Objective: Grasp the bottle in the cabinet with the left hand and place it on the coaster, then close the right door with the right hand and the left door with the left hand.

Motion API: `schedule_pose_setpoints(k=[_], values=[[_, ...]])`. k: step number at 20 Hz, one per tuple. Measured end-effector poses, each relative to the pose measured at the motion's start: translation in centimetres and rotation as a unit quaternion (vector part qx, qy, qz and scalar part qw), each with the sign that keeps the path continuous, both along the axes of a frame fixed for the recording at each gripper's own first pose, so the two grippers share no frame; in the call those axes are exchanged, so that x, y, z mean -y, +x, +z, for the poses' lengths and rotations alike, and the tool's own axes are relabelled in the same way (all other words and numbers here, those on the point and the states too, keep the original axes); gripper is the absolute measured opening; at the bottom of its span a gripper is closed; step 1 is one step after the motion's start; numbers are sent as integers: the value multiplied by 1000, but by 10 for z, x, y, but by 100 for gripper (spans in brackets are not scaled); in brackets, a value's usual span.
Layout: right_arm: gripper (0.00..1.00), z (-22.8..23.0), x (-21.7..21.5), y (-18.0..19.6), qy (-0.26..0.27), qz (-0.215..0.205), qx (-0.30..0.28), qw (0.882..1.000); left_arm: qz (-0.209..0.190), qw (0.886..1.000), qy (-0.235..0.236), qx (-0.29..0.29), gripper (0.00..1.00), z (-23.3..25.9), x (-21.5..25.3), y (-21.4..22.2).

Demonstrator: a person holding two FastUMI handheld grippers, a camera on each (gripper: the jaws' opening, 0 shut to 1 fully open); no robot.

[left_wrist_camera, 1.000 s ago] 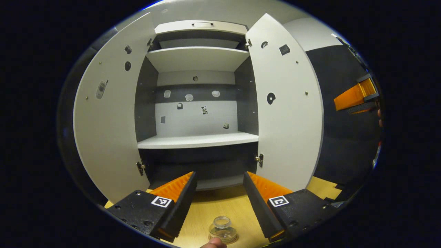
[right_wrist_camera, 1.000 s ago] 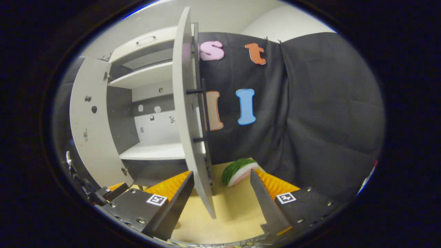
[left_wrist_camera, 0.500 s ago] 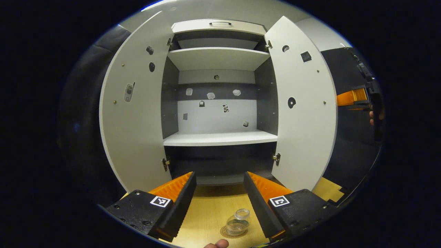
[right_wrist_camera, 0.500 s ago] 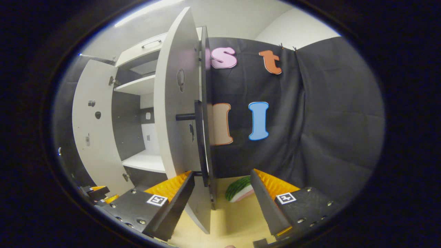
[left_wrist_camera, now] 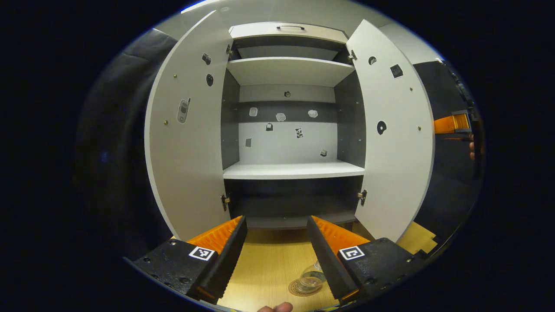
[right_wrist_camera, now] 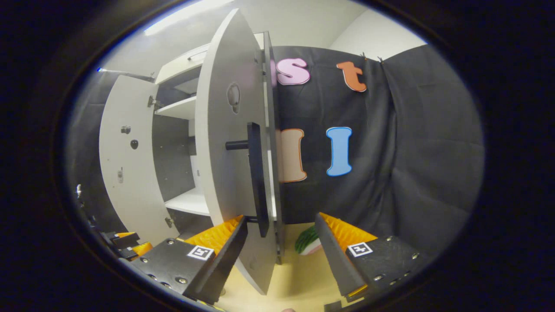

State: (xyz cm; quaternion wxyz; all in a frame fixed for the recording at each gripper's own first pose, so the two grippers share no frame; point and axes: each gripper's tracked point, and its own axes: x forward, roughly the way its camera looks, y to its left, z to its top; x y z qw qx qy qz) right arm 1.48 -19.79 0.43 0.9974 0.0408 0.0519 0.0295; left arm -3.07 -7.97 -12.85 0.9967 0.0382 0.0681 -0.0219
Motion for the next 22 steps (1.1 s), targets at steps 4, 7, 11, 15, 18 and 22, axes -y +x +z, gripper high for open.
schedule_pose_setpoints(k=[4,7,11,15,18,22], values=[[96,0,-28,5,2,26,0,1000,-2,1000,-2,2,89,5,-3,0],[96,-1,-50,12,7,41,1,999,-2,1000,-3,9,89,12,-8,0],[100,0,-73,22,1,48,5,999,6,1000,-6,16,89,20,-23,-4],[97,-2,-99,33,11,58,5,998,19,1000,-16,17,89,24,-41,-6],[97,-1,-118,44,9,67,11,998,34,999,-23,19,89,30,-59,-8],[100,-2,-149,67,8,75,17,997,45,998,-29,23,89,39,-80,-15]])
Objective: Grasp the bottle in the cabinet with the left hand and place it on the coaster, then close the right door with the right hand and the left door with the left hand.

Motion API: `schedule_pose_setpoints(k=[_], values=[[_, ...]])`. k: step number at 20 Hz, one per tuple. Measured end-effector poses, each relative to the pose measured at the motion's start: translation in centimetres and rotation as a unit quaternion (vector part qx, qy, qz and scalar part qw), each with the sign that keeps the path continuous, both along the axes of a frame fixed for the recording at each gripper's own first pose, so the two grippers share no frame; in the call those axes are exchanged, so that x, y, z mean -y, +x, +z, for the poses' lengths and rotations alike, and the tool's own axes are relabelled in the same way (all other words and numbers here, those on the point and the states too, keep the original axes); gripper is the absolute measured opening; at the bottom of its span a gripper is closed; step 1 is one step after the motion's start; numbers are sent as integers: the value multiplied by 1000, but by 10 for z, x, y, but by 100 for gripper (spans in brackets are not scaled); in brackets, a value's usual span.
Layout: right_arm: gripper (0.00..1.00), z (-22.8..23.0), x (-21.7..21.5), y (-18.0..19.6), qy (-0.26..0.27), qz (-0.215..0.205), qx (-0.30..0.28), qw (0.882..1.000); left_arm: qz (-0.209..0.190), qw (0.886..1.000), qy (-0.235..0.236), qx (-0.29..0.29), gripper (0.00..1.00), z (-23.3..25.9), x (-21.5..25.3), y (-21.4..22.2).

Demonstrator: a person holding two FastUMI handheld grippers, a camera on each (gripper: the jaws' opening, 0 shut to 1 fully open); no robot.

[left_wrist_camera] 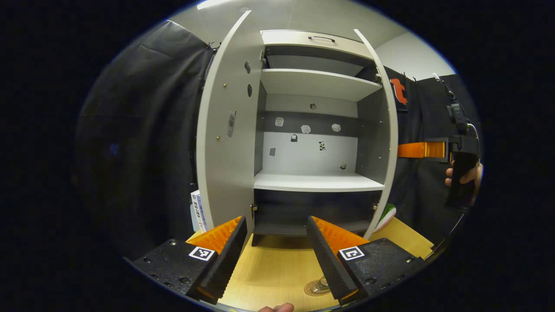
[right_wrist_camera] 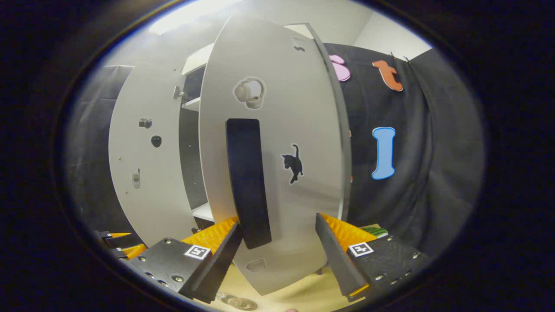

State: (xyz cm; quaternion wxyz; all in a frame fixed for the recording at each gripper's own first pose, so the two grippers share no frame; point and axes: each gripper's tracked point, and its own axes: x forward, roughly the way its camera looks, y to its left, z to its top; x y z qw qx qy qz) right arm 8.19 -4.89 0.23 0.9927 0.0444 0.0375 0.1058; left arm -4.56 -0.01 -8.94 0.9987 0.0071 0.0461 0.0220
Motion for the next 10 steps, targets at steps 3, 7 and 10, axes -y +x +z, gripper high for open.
schedule_pose_setpoints(k=[3,7,10], values=[[97,0,-21,22,2,13,1,1000,9,1000,-1,0,89,4,-13,-2],[97,1,-43,43,-16,5,19,1000,21,1000,-7,3,89,9,-40,-9],[100,-1,-53,53,-14,0,20,1000,34,999,-15,4,89,12,-57,-12]])
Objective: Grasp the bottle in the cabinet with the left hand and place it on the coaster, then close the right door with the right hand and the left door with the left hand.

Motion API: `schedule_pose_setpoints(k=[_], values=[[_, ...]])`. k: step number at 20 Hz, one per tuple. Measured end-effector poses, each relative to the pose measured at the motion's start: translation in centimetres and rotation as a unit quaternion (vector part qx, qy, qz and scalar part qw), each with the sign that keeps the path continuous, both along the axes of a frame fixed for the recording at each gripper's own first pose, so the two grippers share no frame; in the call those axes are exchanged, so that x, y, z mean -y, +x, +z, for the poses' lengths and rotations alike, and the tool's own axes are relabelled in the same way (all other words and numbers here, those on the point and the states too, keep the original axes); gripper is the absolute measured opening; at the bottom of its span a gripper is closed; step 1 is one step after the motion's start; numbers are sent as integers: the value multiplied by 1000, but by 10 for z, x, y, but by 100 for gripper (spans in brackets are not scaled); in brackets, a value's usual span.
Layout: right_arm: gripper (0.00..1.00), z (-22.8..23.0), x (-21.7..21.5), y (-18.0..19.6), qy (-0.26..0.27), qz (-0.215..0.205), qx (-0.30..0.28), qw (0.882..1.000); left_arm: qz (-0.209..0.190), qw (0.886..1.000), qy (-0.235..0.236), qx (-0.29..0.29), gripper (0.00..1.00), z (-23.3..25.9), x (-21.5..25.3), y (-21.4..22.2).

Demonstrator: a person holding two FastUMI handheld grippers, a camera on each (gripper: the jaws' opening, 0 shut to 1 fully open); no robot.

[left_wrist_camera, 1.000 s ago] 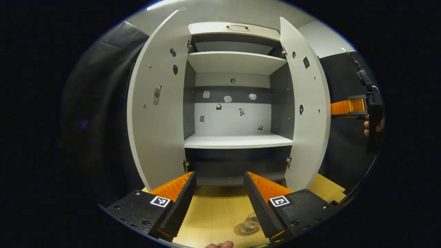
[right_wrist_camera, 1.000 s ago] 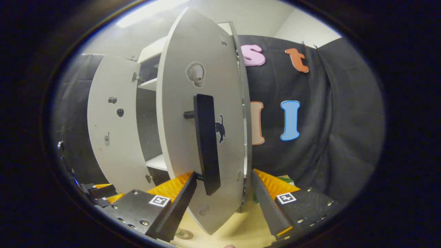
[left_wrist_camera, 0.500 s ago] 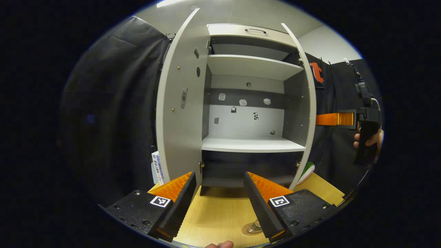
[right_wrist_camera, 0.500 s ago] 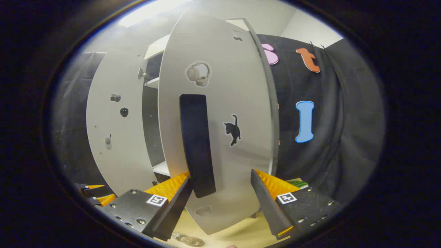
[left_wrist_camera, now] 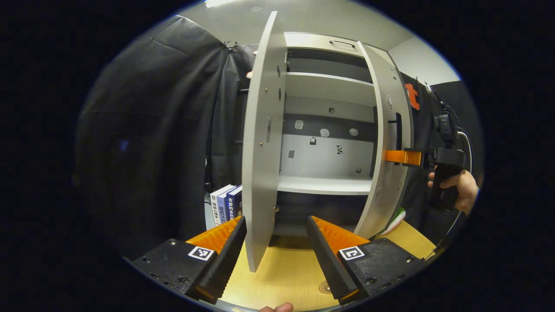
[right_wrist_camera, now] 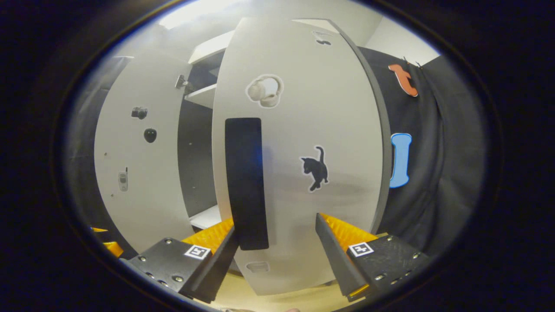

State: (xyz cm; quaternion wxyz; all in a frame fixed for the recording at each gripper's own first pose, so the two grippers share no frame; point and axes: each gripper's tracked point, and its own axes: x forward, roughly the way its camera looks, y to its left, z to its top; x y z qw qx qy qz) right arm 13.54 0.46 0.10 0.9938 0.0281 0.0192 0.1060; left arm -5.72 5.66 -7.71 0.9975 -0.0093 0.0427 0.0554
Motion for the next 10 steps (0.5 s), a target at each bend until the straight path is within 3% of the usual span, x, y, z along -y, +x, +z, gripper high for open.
schedule_pose_setpoints(k=[8,9,10], values=[[100,5,-21,39,-32,-29,20,999,10,999,-31,15,93,36,-50,-1],[100,5,-22,43,-30,-34,19,999,11,999,-35,17,87,40,-57,0],[100,5,-23,46,-26,-40,19,999,15,999,-36,19,93,44,-65,0]])
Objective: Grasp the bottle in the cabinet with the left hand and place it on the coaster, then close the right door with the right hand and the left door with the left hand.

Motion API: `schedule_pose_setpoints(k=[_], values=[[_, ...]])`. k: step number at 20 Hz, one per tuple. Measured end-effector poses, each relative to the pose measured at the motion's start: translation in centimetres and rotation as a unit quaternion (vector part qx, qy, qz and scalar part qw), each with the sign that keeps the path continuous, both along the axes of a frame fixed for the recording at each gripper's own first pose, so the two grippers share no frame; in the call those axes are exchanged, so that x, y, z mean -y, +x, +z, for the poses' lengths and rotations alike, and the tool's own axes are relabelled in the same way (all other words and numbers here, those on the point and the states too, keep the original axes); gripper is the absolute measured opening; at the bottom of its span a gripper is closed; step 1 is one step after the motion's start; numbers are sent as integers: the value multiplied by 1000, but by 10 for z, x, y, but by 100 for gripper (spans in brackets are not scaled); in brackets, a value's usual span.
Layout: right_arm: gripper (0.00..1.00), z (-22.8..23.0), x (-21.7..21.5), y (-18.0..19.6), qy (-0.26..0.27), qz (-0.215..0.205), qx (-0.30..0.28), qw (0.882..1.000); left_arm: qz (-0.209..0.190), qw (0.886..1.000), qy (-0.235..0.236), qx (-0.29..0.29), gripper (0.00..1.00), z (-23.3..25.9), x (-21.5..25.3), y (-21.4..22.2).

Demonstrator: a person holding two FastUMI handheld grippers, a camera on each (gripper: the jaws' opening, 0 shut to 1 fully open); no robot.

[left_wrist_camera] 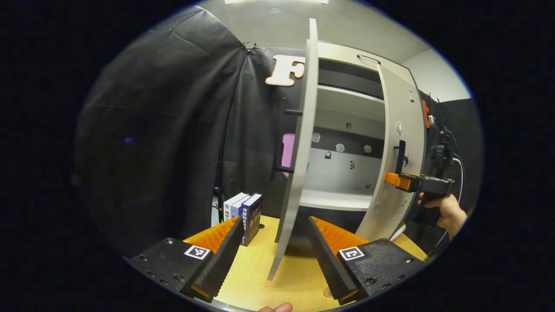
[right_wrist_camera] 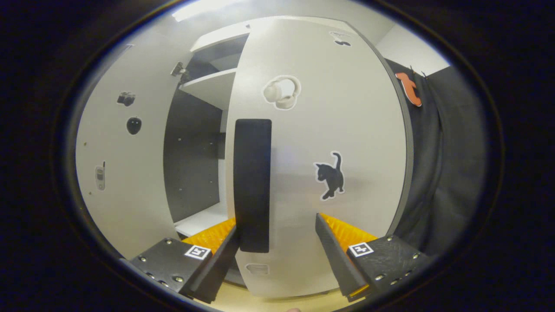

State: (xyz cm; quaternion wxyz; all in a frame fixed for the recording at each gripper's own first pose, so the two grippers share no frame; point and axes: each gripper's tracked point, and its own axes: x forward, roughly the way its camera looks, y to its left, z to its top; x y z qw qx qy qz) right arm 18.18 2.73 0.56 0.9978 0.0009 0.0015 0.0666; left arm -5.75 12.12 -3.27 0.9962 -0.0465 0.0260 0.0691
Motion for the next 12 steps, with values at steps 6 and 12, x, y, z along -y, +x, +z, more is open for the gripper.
schedule_pose_setpoints(k=[6,12], values=[[100,-1,-3,11,-2,-34,7,999,11,1000,24,10,92,22,-33,8],[100,-1,-3,19,-3,-61,9,998,-29,999,-15,5,87,35,-36,32]])
